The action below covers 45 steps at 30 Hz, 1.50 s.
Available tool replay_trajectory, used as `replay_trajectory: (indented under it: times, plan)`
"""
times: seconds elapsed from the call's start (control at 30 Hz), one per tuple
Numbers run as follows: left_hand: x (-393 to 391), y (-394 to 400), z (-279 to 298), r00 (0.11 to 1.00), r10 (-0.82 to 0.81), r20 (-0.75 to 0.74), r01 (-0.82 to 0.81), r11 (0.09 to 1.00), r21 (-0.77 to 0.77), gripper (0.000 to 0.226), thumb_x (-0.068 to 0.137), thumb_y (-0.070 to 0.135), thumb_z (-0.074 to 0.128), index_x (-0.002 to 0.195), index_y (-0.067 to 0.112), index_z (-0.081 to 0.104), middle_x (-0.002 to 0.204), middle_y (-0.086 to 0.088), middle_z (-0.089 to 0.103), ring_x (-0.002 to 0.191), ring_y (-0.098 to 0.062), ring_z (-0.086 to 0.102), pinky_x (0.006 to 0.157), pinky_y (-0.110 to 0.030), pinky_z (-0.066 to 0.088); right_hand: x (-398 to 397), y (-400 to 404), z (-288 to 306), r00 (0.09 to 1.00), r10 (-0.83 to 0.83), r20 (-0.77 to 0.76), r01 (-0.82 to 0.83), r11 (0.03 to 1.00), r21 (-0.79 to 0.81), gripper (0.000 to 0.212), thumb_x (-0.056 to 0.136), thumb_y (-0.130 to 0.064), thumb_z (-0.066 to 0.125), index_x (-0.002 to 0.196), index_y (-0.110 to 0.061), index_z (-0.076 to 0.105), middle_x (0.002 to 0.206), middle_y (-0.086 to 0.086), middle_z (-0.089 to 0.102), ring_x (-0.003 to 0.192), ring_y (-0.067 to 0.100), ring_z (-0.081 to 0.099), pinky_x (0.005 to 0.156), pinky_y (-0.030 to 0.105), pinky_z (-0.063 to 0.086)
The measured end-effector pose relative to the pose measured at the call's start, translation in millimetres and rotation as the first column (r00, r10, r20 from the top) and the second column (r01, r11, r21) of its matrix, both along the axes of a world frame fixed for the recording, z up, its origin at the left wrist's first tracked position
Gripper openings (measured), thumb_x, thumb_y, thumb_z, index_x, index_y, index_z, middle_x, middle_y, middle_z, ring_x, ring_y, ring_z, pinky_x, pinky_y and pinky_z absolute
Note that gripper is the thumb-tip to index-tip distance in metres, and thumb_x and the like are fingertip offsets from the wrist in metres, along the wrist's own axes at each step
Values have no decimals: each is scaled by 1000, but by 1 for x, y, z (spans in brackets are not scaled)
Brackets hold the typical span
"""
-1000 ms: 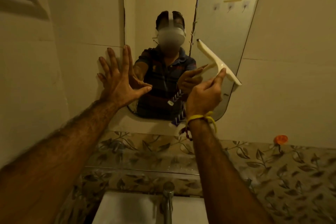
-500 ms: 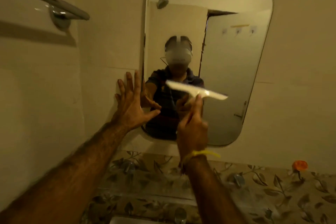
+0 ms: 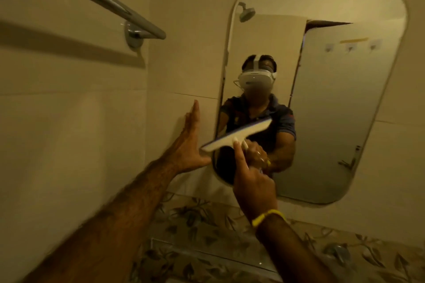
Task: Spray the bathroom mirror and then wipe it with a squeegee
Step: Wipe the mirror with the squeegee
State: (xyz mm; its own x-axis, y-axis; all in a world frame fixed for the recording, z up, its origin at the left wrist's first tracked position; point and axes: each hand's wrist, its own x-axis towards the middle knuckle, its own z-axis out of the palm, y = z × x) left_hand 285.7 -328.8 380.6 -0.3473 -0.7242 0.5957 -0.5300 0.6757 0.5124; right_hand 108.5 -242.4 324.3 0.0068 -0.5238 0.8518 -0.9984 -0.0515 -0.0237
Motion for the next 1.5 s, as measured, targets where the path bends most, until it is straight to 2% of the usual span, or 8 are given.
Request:
replay_trajectory:
  times: [0.2,0.43,0.63,0.73,0.83,1.03,1.27,1.5]
  plan:
    - [-3,-4,-7,989,75,127,-75,997,-6,162,59,36,96,147,35,-40,151,21,-44,146,-10,-31,122,-49,11,15,-29,44,1000,-20,-14,17,972,-233,74,83,-4,66,148,-18,35,71,10,63,55,26,62,36,32,51]
    - [-19,-2,-18,954,268,133,-248,957,-152,151,65,32,93,153,24,-30,163,3,-34,152,-20,-27,120,-36,5,-26,2,-28,991,-66,-113,64,998,-27,82,83,2,59,153,-23,26,86,21,68,42,24,54,34,29,46]
    - [-24,7,-13,916,345,205,-321,936,-142,153,62,29,95,156,14,-25,165,-4,-31,153,-27,-25,128,-45,0,-12,-13,8,998,-49,-30,46,996,-70,69,92,-6,52,153,-23,26,90,15,70,61,32,66,43,39,54]
    - [-21,8,-10,896,372,244,-347,928,-139,151,67,28,93,154,15,-29,164,-4,-33,153,-27,-24,121,-35,-4,-27,3,-29,995,-34,-95,38,999,35,76,87,-2,54,154,-25,26,76,13,67,40,24,51,36,32,47]
    - [-24,12,-10,884,381,272,-360,925,-124,156,63,26,96,153,16,-31,164,-5,-33,153,-30,-24,124,-42,1,-41,21,-52,984,-88,-153,100,993,70,80,80,-1,61,151,-24,33,57,9,59,34,23,43,35,27,38]
    - [-45,17,-10,882,419,217,-412,908,-77,154,63,29,95,156,12,-26,164,-12,-30,152,-38,-22,121,-62,7,-27,-2,13,997,-38,74,46,993,-110,60,96,-10,47,152,-22,30,91,13,70,65,33,66,45,38,55]
    - [-38,16,-3,900,344,266,-358,934,3,171,47,39,100,153,17,-32,161,-9,-37,150,-40,-28,117,-70,9,-59,38,-40,987,-102,121,100,995,20,63,93,-4,51,152,-20,34,56,9,57,39,19,34,41,26,34]
    - [-52,17,-5,926,335,174,-343,939,16,170,43,58,96,150,36,-35,162,-9,-37,145,-52,-29,106,-83,11,-57,14,26,924,-6,382,86,977,-193,55,103,-19,40,155,-22,22,93,11,70,56,20,61,53,33,57]
